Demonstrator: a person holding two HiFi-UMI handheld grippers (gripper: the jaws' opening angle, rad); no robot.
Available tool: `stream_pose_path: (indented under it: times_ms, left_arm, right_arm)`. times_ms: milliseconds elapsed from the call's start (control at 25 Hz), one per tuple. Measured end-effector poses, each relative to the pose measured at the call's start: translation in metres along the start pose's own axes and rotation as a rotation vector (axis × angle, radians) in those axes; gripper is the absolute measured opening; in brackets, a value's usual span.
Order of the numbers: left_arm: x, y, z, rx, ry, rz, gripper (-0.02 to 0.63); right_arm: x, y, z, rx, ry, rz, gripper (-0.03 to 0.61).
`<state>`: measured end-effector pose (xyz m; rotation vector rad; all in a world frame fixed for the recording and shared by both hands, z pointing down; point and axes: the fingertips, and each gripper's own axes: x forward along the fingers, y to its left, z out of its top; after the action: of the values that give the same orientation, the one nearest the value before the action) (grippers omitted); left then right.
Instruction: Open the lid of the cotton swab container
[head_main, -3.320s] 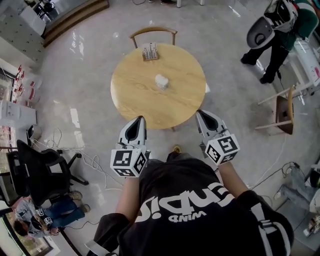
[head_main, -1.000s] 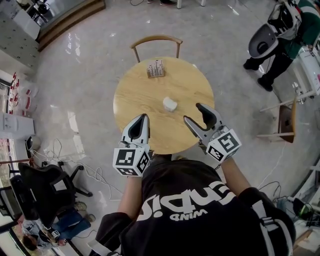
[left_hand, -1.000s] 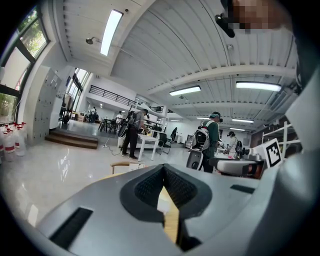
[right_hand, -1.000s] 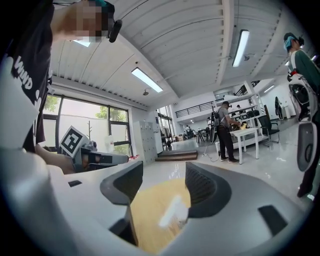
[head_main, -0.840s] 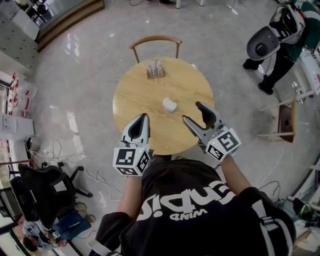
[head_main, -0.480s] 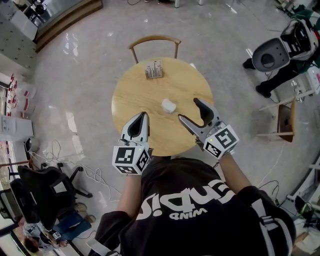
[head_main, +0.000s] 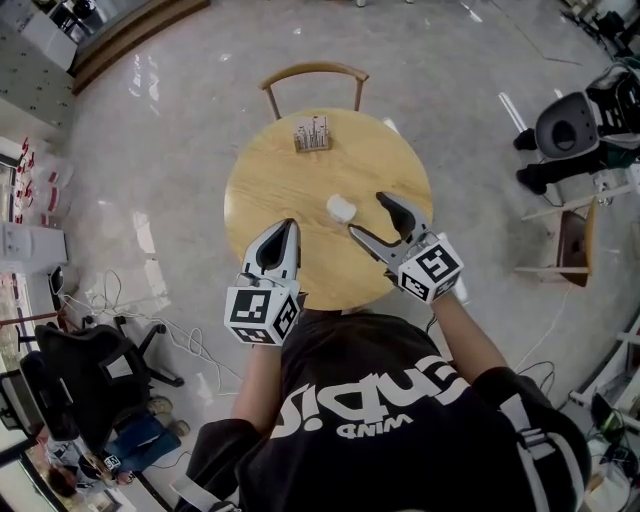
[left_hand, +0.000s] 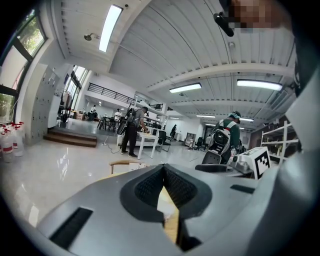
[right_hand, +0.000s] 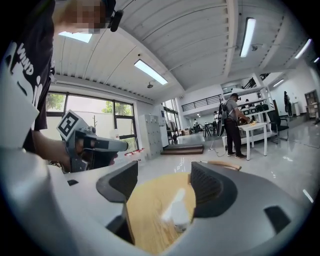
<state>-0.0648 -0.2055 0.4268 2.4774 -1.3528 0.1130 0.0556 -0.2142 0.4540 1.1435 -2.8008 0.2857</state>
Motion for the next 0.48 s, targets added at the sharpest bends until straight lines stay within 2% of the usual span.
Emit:
stream_pose_path:
  times_ms: [480]
  left_arm:
    - [0.0, 0.002, -0.005, -0.008, 0.024, 0.005, 0.009]
  right_arm:
    - [0.036, -0.025, -0.084, 0.015, 0.161, -0.014, 0.308]
